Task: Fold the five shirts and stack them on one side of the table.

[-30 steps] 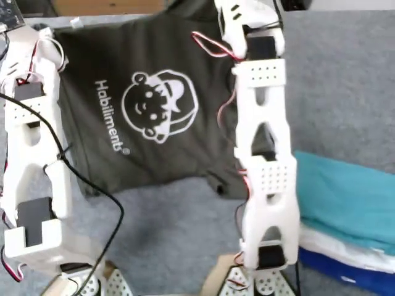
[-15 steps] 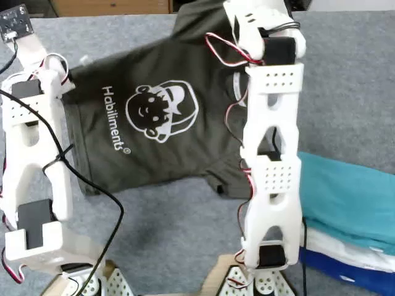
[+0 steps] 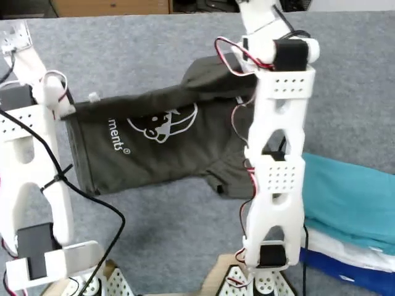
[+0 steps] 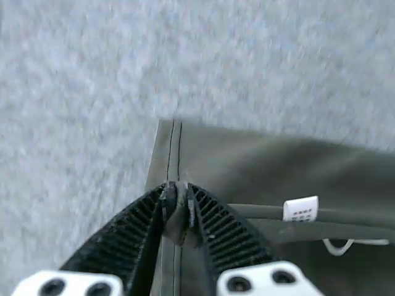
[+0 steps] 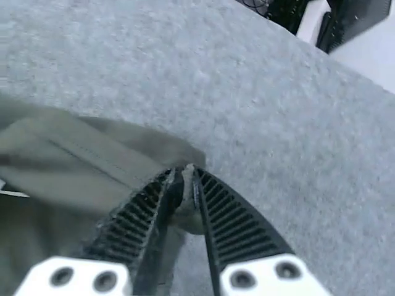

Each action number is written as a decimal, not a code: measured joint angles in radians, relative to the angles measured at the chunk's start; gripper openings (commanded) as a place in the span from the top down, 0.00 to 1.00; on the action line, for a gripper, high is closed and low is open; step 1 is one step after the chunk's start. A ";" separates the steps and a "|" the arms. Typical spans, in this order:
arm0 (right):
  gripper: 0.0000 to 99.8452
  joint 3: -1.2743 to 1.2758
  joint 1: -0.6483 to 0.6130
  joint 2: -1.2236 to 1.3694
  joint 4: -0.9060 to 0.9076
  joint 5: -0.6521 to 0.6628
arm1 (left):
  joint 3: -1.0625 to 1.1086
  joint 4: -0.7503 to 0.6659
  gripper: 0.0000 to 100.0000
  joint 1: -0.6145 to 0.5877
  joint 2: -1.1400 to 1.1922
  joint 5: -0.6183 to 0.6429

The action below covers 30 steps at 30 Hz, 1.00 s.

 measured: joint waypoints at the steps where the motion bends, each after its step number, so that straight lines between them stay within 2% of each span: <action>1: 1.00 0.000 0.005 0.000 0.000 0.000 | 0.035 0.000 0.98 0.002 -0.005 0.000; 6: 1.00 0.075 0.018 -0.064 0.000 0.000 | 0.235 -0.049 0.98 0.058 -0.054 -0.028; 12: 1.00 0.396 0.020 -0.264 0.000 0.000 | 0.414 -0.150 0.98 0.072 -0.137 -0.037; 16: 1.00 0.713 0.020 -0.417 0.000 0.031 | 0.468 -0.164 0.98 0.060 -0.149 -0.080; 20: 1.00 0.991 0.078 -0.520 -0.029 0.040 | 0.503 -0.164 0.98 0.058 -0.149 -0.112; 26: 1.00 1.281 0.172 -0.634 -0.061 0.081 | 0.557 -0.167 0.98 0.064 -0.158 -0.176; 30: 1.00 1.447 0.184 -0.698 -0.081 0.126 | 0.595 -0.169 0.98 0.080 -0.161 -0.210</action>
